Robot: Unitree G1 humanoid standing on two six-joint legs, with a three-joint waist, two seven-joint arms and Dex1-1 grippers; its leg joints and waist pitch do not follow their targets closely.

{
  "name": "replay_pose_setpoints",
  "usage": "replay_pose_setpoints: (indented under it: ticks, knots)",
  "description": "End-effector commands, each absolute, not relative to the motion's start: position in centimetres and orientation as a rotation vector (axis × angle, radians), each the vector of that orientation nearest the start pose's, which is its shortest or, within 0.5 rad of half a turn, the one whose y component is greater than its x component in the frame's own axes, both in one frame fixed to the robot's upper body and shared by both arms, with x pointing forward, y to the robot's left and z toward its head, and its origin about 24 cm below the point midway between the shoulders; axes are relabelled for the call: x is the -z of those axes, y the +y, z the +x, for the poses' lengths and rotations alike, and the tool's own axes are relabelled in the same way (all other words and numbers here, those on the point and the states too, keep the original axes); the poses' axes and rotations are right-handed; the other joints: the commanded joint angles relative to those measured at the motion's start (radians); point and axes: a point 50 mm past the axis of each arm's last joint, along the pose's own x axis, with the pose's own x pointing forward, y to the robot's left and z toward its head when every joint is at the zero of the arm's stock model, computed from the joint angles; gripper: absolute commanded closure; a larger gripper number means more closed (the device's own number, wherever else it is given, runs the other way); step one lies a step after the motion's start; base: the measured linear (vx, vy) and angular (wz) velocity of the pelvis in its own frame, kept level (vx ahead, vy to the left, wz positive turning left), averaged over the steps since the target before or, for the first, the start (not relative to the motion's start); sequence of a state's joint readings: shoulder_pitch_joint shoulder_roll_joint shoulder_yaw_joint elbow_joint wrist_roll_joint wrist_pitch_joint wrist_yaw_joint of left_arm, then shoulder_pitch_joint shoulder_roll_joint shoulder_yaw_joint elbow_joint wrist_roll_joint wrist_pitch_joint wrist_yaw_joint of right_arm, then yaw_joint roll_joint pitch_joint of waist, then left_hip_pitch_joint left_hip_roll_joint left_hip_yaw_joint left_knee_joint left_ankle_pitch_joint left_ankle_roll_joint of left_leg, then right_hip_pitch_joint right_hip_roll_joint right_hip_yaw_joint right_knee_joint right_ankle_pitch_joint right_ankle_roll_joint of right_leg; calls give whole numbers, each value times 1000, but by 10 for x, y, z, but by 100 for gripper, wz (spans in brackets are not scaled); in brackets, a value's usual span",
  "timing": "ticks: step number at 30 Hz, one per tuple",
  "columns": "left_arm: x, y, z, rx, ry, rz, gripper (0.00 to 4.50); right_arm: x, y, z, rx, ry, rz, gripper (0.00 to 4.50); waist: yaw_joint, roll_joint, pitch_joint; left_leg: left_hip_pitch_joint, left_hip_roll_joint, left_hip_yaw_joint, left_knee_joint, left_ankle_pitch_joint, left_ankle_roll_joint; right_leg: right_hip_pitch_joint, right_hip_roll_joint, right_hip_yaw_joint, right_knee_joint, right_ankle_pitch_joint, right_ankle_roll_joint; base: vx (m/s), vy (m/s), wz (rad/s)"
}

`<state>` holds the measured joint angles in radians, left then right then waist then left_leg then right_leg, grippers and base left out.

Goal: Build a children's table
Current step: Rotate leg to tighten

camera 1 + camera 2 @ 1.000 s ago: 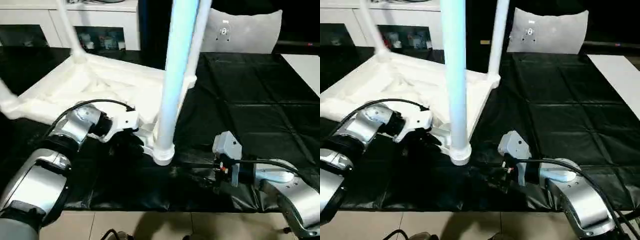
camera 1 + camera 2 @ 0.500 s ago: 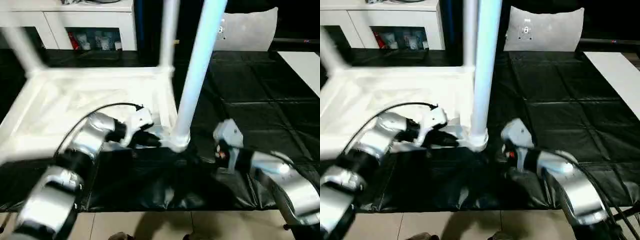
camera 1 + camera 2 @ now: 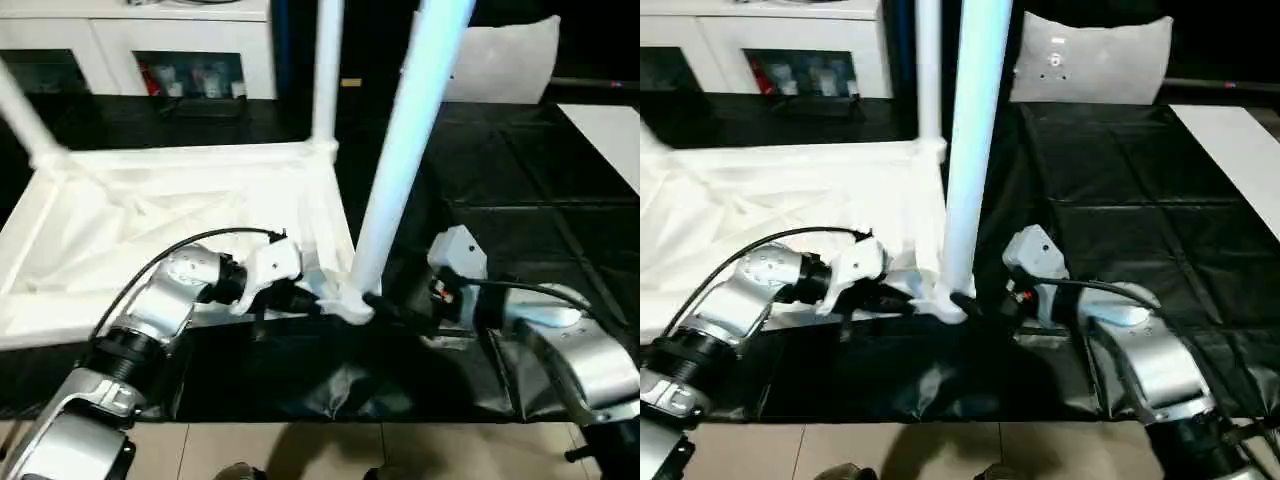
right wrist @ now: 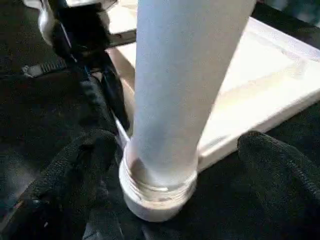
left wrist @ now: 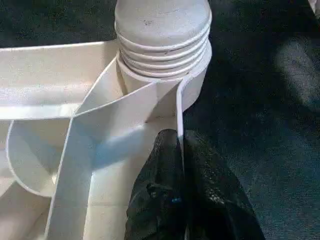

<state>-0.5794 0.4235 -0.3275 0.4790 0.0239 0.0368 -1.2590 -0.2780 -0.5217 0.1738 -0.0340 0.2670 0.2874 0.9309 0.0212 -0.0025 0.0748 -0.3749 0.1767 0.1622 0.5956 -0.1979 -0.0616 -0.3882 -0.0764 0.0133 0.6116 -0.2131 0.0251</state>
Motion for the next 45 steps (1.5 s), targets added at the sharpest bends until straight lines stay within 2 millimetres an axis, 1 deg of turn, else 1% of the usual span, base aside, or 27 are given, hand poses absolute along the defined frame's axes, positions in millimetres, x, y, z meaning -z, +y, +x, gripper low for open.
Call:
replay_pose_setpoints:
  ticks: [1, 2, 3, 4, 5, 8, 11, 15, 16, 19, 21, 24, 26, 27, 30, 34, 38, 39, 40, 41, 42, 43, 44, 45]
  knots:
    - [-62, 134, 308, 1420, 375, 532, 448, -96, -156, 274, -1122, 169, -262, 0, 3, -13, -67, 14, 41, 4, -68, -113, 92, 38, -44, 14, -57, -14, -294, 0, 0, 0]
    - [-63, 134, 309, 1405, 361, 522, 448, -96, -156, 274, -1129, 166, -260, 0, 5, -17, -67, 13, 41, 5, -67, -101, 96, 39, -44, 14, -55, 4, -295, 0, 0, 0]
    - [-63, 136, 308, 1400, 370, 491, 422, -96, -156, 275, -1134, 164, -263, 0, 6, -17, -67, 13, 41, 5, -67, -94, 98, 39, -45, 14, -54, 12, -295, 0, 0, 0]
    - [-62, 138, 307, 1400, 388, 457, 406, -96, -155, 275, -1138, 162, -268, 0, 8, -17, -68, 13, 40, 6, -66, -84, 103, 39, -44, 14, -52, 26, -297, 0, 0, 0]
    - [-62, 139, 307, 1401, 388, 459, 395, -96, -155, 274, -1140, 161, -268, 0, 9, -18, -68, 12, 40, 6, -66, -80, 104, 39, -44, 13, -51, 35, -300, 0, 0, 0]
    - [-61, 142, 306, 1395, 394, 465, 386, -96, -155, 274, -1152, 160, -267, 0, 8, -19, -67, 13, 40, 6, -66, -92, 102, 38, -44, 14, -52, 24, -297, 0, 0, 0]
    - [-56, 151, 302, 1386, 463, 484, 352, -93, -154, 272, -1171, 157, -267, 0, 9, -19, -64, 15, 41, 7, -68, -115, 95, 35, -43, 14, -55, -11, -292, 0, 0, 0]
    - [-57, 154, 302, 1393, 457, 471, 352, -92, -154, 272, -1170, 159, -263, 0, 10, -18, -62, 17, 41, 8, -71, -141, 79, 32, -43, 14, -60, -61, -284, 0, 0, 0]
    - [-56, 154, 302, 1393, 459, 474, 352, -92, -154, 272, -1171, 159, -263, 0, 11, -16, -61, 16, 41, 7, -72, -137, 76, 33, -43, 14, -59, -59, -281, 0, 0, 0]
    - [-55, 155, 302, 1403, 477, 459, 352, -91, -154, 272, -1173, 156, -261, 0, 11, -17, -63, 15, 40, 8, -70, -119, 80, 34, -42, 14, -57, -30, -280, 0, 0, 0]
    - [-55, 154, 302, 1404, 472, 447, 389, -91, -154, 272, -1173, 156, -260, 0, 11, -17, -64, 14, 39, 8, -68, -107, 85, 35, -42, 14, -55, -9, -284, 0, 0, 0]
    - [-56, 152, 303, 1405, 463, 434, 393, -91, -154, 272, -1171, 155, -260, 0, 11, -16, -64, 14, 39, 8, -68, -106, 88, 35, -42, 14, -54, 0, -290, 0, 0, 0]
    - [-56, 151, 303, 1411, 460, 423, 424, -90, -155, 272, -1170, 154, -261, 0, 12, -17, -64, 14, 39, 8, -68, -107, 88, 36, -42, 14, -54, 1, -293, 0, 0, 0]
    - [-56, 150, 303, 1418, 461, 419, 432, -90, -155, 273, -1168, 154, -262, 0, 12, -16, -65, 15, 39, 8, -68, -109, 88, 35, -42, 13, -54, 0, -293, 0, 0, 0]
    - [-54, 150, 302, 1420, 468, 419, 443, -90, -157, 274, -1165, 156, -268, 0, 11, -17, -64, 15, 40, 8, -69, -120, 85, 35, -42, 13, -56, -20, -292, 0, 0, 0]
    - [-50, 152, 301, 1424, 479, 433, 443, -90, -159, 276, -1164, 159, -275, 0, 11, -19, -64, 14, 39, 9, -68, -115, 87, 35, -42, 14, -56, -16, -290, 0, 0, 0]
    - [-50, 152, 299, 1455, 476, 447, 443, -89, -159, 283, -1175, 165, -285, 0, 8, -21, -63, 13, 39, 9, -68, -121, 86, 36, -42, 13, -57, -33, -290, 0, 0, 0]
    - [-49, 152, 298, 1467, 475, 460, 443, -89, -159, 284, -1180, 167, -283, 0, 8, -20, -64, 14, 39, 9, -67, -118, 87, 36, -43, 13, -56, -30, -291, 0, 0, 0]
    - [-49, 152, 297, 1476, 475, 467, 443, -88, -159, 285, -1186, 169, -282, 0, 8, -20, -65, 14, 39, 9, -66, -106, 94, 37, -43, 13, -54, -13, -293, 0, 0, 0]
    - [-50, 150, 295, 1502, 468, 485, 443, -88, -159, 287, -1213, 171, -275, 0, 7, -23, -67, 14, 39, 10, -64, -93, 101, 37, -42, 13, -51, 8, -298, 0, 0, 0]
    - [-50, 150, 295, 1510, 466, 490, 443, -88, -158, 288, -1222, 172, -273, 0, 8, -22, -67, 13, 39, 10, -64, -89, 105, 37, -43, 12, -51, 15, -302, 0, 0, 0]
    - [-50, 150, 294, 1517, 463, 494, 448, -88, -158, 288, -1230, 172, -271, 17, 9, -20, -68, 13, 40, 11, -63, -77, 111, 37, -42, 13, -48, 38, -308, 0, 0, 0]
    - [-51, 149, 293, 1528, 459, 498, 450, -88, -157, 288, -1248, 174, -266, 28, 10, -24, -67, 14, 39, 12, -62, -70, 117, 37, -41, 12, -47, 56, -311, 0, 0, 0]
    - [-52, 148, 293, 1543, 453, 513, 450, -88, -157, 288, -1284, 176, -254, 28, 10, -23, -68, 13, 39, 11, -62, -70, 119, 38, -41, 11, -46, 59, -313, 0, 0, 0]
